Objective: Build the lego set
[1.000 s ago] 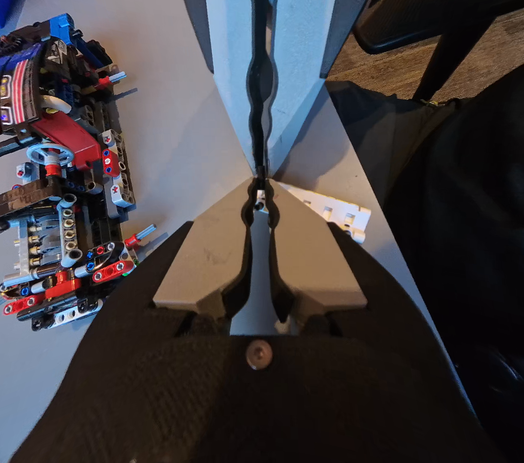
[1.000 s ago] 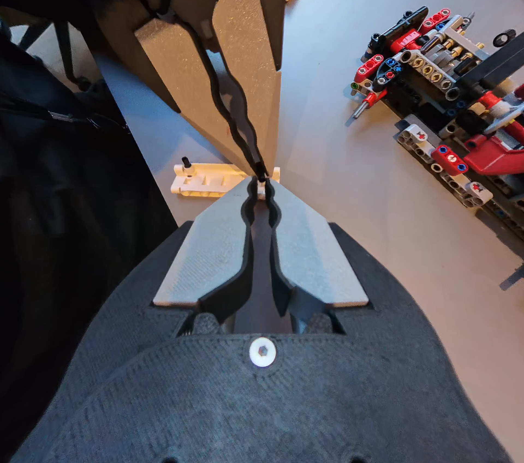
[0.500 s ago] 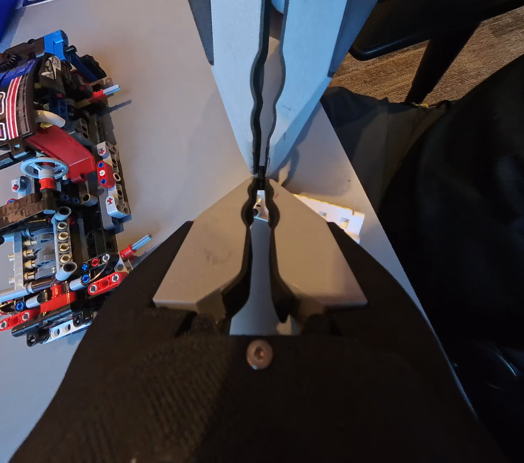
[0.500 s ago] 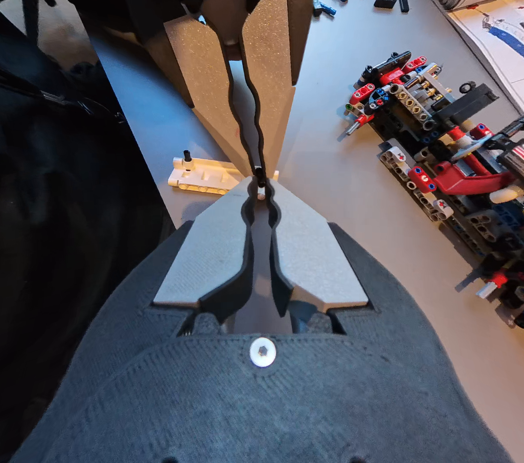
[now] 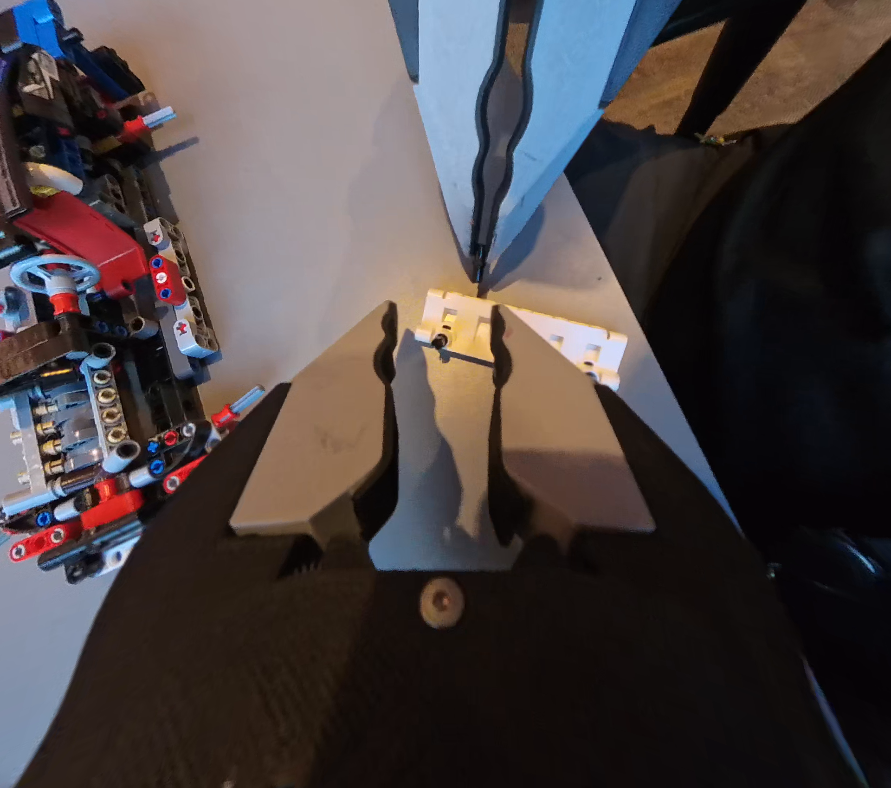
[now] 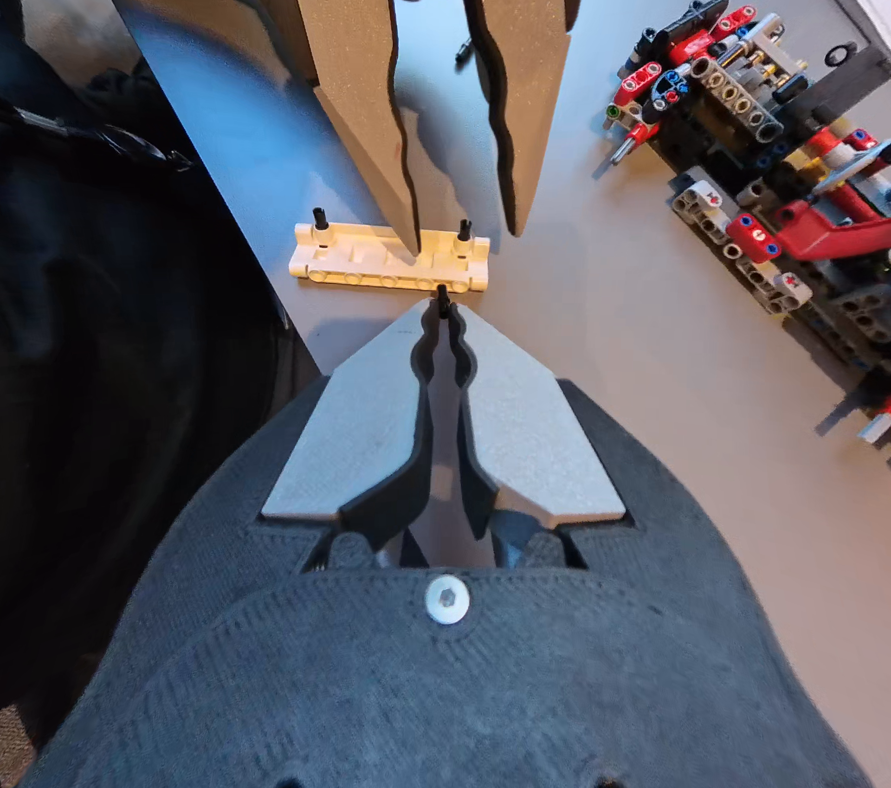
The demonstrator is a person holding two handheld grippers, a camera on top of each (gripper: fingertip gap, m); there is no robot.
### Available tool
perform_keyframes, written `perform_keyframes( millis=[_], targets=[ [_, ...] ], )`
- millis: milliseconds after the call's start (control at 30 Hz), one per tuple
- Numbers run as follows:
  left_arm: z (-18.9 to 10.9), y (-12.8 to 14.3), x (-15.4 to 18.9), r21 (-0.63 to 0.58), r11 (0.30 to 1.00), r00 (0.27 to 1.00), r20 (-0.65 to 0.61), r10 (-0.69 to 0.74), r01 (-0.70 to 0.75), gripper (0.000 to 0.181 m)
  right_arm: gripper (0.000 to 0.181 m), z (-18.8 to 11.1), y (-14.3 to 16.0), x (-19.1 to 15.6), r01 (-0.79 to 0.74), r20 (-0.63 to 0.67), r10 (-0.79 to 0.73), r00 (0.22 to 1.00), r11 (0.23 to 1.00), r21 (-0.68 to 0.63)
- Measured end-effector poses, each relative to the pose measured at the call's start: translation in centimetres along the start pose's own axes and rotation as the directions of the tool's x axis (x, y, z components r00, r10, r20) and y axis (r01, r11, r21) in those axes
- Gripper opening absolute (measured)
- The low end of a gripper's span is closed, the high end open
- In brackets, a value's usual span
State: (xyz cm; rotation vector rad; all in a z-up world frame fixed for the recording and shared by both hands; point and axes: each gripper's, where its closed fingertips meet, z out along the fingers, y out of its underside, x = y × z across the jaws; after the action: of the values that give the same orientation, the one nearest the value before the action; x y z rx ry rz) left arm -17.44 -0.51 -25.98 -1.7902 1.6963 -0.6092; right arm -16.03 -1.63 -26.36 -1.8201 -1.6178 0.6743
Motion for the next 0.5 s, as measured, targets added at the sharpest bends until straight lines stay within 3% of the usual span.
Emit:
perform_keyframes(
  millis=[233, 500],
  targets=[
    [0.9, 1.0, 0.2, -0.097, 0.993, 0.997, -0.048, 0.067, -0.072, 0.037, 0.002, 0.7, 0.5, -0.4, -0.048, 0.025, 0.048, 0.999, 0.999, -0.013],
    [1.2, 0.8, 1.7, -0.041, 0.999, 0.992, -0.127, 0.013, -0.018, 0.011, 0.002, 0.6, 0.8, -0.7, -0.064, 0.054, 0.064, 0.996, 0.998, -0.002]
  ],
)
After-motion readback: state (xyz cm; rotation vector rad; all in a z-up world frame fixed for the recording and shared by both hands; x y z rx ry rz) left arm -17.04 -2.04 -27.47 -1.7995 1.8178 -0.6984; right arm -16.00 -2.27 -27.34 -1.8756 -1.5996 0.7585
